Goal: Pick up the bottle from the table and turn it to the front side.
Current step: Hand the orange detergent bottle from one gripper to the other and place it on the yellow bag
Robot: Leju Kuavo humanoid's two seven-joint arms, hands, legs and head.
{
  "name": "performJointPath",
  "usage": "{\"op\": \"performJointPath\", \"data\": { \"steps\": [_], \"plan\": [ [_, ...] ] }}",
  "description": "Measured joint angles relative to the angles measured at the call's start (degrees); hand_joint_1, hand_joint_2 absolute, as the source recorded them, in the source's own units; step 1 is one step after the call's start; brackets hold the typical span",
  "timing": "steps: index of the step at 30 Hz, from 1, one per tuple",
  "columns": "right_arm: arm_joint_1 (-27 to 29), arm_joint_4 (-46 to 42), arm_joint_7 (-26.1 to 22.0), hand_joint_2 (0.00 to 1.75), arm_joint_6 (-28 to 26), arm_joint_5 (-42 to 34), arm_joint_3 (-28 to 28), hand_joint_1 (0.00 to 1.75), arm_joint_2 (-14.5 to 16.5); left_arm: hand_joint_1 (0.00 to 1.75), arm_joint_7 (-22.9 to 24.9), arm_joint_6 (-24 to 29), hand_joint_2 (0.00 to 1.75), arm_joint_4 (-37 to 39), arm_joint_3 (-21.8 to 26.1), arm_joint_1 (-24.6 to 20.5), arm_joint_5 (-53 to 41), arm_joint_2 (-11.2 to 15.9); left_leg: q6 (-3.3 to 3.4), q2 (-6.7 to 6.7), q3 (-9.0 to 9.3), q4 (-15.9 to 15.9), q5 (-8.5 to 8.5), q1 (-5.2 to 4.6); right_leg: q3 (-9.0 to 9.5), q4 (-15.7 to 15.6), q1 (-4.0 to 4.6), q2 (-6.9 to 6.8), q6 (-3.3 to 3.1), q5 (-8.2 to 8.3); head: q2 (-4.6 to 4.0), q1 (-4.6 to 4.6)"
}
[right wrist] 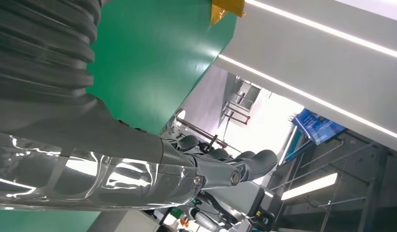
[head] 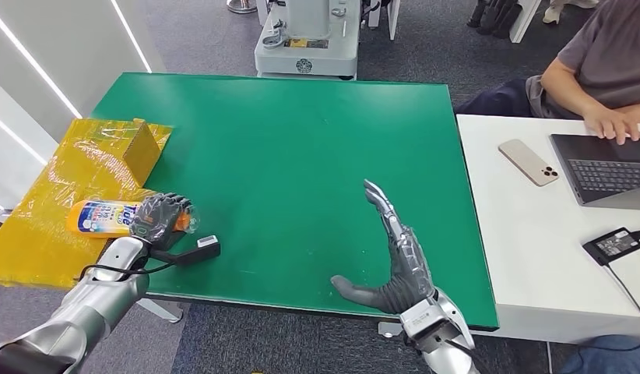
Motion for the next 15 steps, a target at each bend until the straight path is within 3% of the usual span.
{"op": "performJointPath", "data": {
  "steps": [15],
  "plan": [
    [-1.58,2.67,-0.79,1.75,1.09,0.43,0.04,0.00,0.69,1.75,-1.05,2.85,1.75,0.17,0.02,-0.03,-2.51,-1.64,0.00,0.00,0.00,0.00,0.00,0.00,0.00,0.00,0.00,0.00,0.00,0.00,0.00,0.01]
  ]
}}
